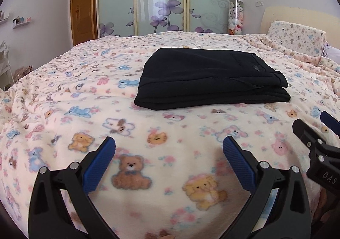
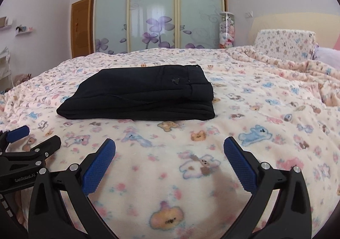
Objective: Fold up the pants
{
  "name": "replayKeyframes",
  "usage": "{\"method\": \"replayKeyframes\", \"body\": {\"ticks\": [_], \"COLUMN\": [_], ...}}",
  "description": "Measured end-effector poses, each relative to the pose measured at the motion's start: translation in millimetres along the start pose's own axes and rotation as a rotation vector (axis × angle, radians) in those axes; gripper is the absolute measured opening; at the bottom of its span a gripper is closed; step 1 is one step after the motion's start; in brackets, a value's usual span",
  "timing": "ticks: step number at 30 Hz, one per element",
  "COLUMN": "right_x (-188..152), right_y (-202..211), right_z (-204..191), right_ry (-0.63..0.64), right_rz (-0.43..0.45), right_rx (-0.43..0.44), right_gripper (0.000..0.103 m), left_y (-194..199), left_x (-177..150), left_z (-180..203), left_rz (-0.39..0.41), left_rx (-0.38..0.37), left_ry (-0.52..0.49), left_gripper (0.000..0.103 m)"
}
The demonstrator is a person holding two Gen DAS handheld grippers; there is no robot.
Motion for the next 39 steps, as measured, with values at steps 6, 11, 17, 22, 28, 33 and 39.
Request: {"method": "replayKeyframes", "body": {"ticks": [6,11,17,22,28,33,39], "right_x": [-0.7,-0.6,-1.2,-1.8,-2.6,-2.6,-2.5], "right_y": [-0.2,-1.3,-2.4,-2.6,-3.5,-3.2,-3.1], "right_z": [-3.9,-3.4,-3.7,-4.2,-4.8,-5.2,-5.4], "right_ry": [0.021,0.019,0.02,0.021,0.021,0.021,0.021], "right_rz": [0.0,-0.004,-0.011,-0.013,-0.016,-0.016,-0.016], "right_rx": [-0.002,-0.009,-0.007,-0.005,-0.004,-0.004,-0.004], "right_gripper": [0.102,0.102,0.102,0.102,0.102,0.102,0.102], "left_y": [-0.3,-1.0,-2.8,-3.9,-3.8,-4.0,-5.2], "left_x": [-0.1,-0.3,-1.4,-1.3,-1.3,-1.5,-2.3], "left_z": [1.9,5.4,9.1,10.8,12.3,12.6,11.1], "left_rz": [-0.003,-0.007,-0.015,-0.023,-0.021,-0.023,-0.027], "left_rx": [-0.015,-0.01,0.0,-0.02,-0.021,-0.018,-0.016], "left_ry": [-0.006,-0.032,-0.062,-0.063,-0.071,-0.071,-0.071], "left_gripper": [0.101,0.101,0.101,0.101,0.101,0.101,0.101]}}
Point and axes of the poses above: each gripper's, at about its wrist camera, not at the fingertips, and y roughly against the way its jaws point, z to its right, x to its top, the point moved 4 cm from there along -y, roughly the way its jaws point, and after that the axes turned 11 degrees about z, right-handed, at the moved point
